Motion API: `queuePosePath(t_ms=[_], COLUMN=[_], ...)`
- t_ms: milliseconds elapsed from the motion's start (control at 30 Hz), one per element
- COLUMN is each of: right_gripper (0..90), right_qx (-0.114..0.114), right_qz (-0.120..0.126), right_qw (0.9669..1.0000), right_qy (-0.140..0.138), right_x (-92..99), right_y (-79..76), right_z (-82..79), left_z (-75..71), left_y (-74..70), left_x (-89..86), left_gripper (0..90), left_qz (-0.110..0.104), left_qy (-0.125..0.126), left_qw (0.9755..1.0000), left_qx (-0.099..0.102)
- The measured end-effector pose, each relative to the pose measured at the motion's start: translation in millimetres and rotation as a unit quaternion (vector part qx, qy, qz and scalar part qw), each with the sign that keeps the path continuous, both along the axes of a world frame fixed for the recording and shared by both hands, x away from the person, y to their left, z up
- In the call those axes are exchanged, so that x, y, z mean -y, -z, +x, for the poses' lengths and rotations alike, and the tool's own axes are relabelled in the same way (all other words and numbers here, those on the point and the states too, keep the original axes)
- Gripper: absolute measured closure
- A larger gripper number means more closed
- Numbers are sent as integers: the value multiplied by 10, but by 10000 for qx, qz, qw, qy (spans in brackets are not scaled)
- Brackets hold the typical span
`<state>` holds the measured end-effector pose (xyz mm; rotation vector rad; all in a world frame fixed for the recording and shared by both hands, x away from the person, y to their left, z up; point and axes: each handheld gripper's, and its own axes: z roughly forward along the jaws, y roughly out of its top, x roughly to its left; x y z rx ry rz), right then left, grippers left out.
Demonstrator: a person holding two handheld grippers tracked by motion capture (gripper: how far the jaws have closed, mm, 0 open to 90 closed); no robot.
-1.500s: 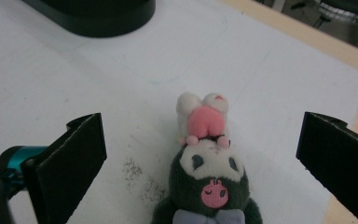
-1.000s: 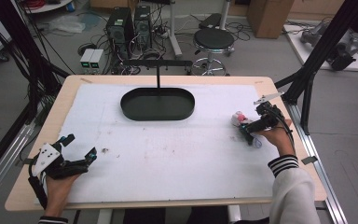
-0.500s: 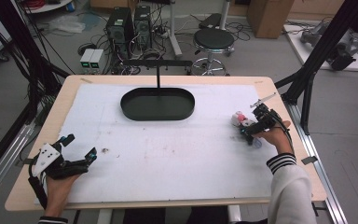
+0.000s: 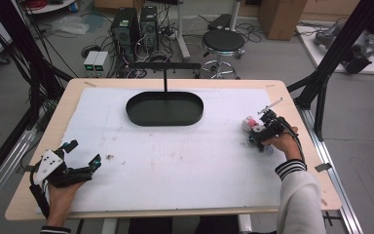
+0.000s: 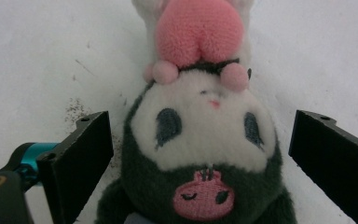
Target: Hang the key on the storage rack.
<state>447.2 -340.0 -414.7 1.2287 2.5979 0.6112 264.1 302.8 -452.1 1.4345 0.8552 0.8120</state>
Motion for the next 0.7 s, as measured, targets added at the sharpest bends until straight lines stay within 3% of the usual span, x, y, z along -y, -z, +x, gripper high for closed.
queuePosePath(t_ms=[133, 233, 700], right_gripper=[302, 375, 421], right_qx=[-164, -138, -29], right_qz=[-132, -200, -165], right_qw=[9997, 9996, 9995], right_qy=[-131, -170, -261], right_x=[-27, -47, -50], right_y=[22, 18, -33], right_z=[18, 18, -20], left_z=[1, 1, 7], left_y=[0, 0, -2], left_x=[-1, -1, -19], left_gripper=[17, 17, 17], left_qz=[-12, -12, -99], left_qy=[-9, -9, -12], left_qw=[10000, 10000, 9999], left_qx=[-13, -11, -47])
